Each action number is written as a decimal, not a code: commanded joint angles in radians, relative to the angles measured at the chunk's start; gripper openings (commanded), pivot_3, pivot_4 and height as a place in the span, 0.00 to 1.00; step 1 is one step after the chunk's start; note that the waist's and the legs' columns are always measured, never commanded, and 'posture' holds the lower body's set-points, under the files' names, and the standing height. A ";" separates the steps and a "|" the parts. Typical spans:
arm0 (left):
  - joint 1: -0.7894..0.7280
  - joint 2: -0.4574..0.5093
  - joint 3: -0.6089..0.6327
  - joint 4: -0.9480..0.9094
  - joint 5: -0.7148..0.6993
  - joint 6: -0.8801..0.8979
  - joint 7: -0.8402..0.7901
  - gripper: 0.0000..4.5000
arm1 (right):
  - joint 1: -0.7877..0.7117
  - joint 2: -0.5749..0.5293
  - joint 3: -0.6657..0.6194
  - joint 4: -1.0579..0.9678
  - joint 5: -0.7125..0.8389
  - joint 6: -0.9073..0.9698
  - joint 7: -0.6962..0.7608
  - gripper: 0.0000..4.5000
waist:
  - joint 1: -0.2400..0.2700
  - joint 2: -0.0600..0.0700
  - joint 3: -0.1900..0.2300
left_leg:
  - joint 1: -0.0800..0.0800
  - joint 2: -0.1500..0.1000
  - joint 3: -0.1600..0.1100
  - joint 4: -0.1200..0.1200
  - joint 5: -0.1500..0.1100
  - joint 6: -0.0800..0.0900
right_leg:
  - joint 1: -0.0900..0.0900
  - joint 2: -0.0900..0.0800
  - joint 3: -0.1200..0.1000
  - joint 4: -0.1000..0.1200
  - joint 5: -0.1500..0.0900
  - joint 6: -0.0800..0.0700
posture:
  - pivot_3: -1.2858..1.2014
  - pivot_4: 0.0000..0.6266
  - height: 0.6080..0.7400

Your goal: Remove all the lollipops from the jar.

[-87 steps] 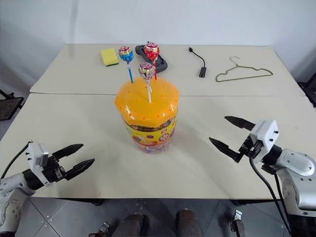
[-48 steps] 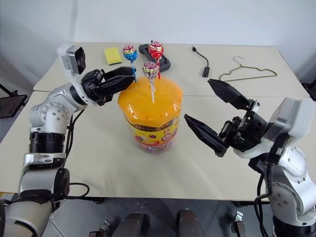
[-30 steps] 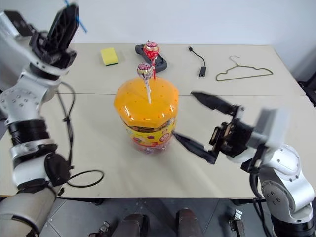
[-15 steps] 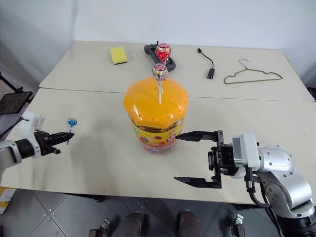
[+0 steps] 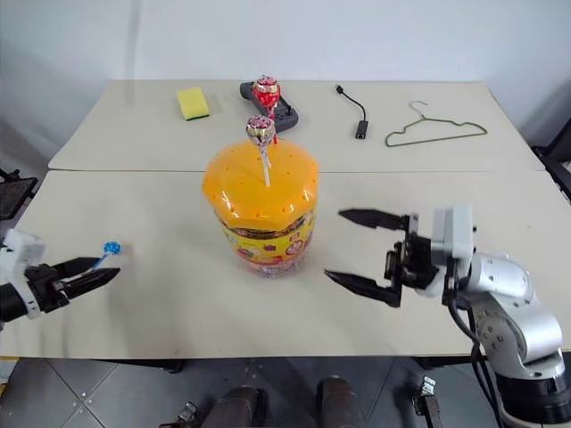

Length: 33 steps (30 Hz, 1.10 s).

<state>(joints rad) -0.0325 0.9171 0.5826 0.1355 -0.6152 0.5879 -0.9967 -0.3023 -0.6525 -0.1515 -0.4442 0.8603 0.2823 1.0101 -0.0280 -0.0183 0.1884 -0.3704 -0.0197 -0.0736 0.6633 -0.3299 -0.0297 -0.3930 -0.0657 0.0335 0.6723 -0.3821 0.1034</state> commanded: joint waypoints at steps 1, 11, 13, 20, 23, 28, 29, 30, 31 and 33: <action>-0.075 -0.014 0.071 -0.021 -0.122 -0.044 -0.115 0.94 | -0.113 0.037 0.026 -0.027 0.051 0.082 -0.115 1.00 | 0.002 0.000 0.000 | 0.000 0.000 0.000 0.000 0.000 0.000 | 0.000 0.000 0.000 0.000 0.000 0.000 | 0.52 0.24 1.00; -0.252 -0.164 0.113 -0.277 -0.580 0.154 -0.031 0.94 | -0.304 0.123 0.171 0.034 -0.090 0.132 -0.162 1.00 | -0.005 -0.001 0.000 | -0.003 -0.001 0.000 0.001 -0.003 0.002 | -0.001 -0.002 -0.003 -0.001 0.001 0.002 | 0.52 0.24 1.00; -0.339 -0.231 0.093 -0.285 -0.630 0.116 0.014 0.94 | -0.331 0.137 0.210 0.046 -0.126 0.143 -0.160 1.00 | -0.002 0.000 0.000 | -0.002 -0.001 0.000 0.001 -0.003 0.002 | -0.001 -0.002 -0.003 0.000 0.001 0.002 | 0.52 0.24 1.00; -0.300 -0.178 0.007 -0.298 -0.605 0.173 -0.087 0.95 | -0.374 0.154 0.211 0.080 -0.118 0.232 -0.192 0.91 | -0.014 -0.002 -0.001 | 0.001 0.000 0.001 0.003 -0.002 0.000 | -0.001 0.000 -0.002 0.003 0.001 0.002 | 0.52 0.24 1.00; -0.302 -0.169 -0.009 -0.281 -0.569 0.143 -0.108 0.95 | -0.372 0.162 0.208 0.080 -0.121 0.232 -0.187 0.73 | -0.013 -0.002 -0.001 | 0.000 0.000 0.001 0.003 -0.002 0.000 | -0.001 0.000 -0.002 0.002 0.001 0.002 | 0.52 0.24 1.00; -0.317 -0.184 -0.025 -0.275 -0.550 0.106 -0.135 0.95 | -0.381 0.172 0.214 0.081 -0.142 0.227 -0.195 0.35 | -0.014 -0.002 -0.001 | 0.000 0.000 0.001 0.002 -0.002 0.000 | -0.001 0.000 -0.002 0.002 0.001 0.002 | 0.52 0.24 1.00; -0.320 -0.188 -0.030 -0.277 -0.549 0.102 -0.138 0.95 | -0.384 0.174 0.215 0.081 -0.147 0.226 -0.196 0.26 | -0.014 -0.002 -0.001 | 0.000 0.000 0.001 0.002 -0.002 0.000 | -0.001 0.000 -0.002 0.002 0.001 0.002 | 0.52 0.24 1.00; -0.324 -0.190 -0.035 -0.277 -0.547 0.098 -0.140 0.95 | -0.387 0.176 0.214 0.083 -0.150 0.226 -0.194 0.19 | -0.014 -0.002 -0.001 | 0.000 0.000 0.001 0.002 -0.002 0.000 | -0.001 0.000 -0.002 0.002 0.001 0.002 | 0.52 0.24 1.00; -0.330 -0.197 -0.037 -0.275 -0.555 0.100 -0.133 0.95 | -0.389 0.178 0.211 0.084 -0.150 0.226 -0.191 0.11 | -0.013 -0.002 -0.001 | 0.000 0.000 0.001 0.002 -0.002 0.000 | -0.001 0.000 -0.002 0.002 0.001 0.002 | 0.52 0.24 1.00; -0.338 -0.207 -0.041 -0.272 -0.560 0.098 -0.125 0.95 | -0.393 0.187 0.197 0.088 -0.140 0.212 -0.184 0.02 | -0.013 -0.002 -0.001 | 0.000 0.000 0.001 0.002 -0.002 0.000 | -0.001 0.000 -0.002 0.002 0.001 0.002 | 0.52 0.24 1.00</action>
<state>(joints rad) -0.3531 0.7107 0.5348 -0.1359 -1.1651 0.7056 -1.1232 -0.6864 -0.4735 0.0559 -0.3574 0.7247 0.5007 0.8221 -0.0411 -0.0200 0.1874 -0.3701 -0.0197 -0.0726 0.6654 -0.3314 -0.0300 -0.3937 -0.0661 0.0313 0.6740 -0.3813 0.1049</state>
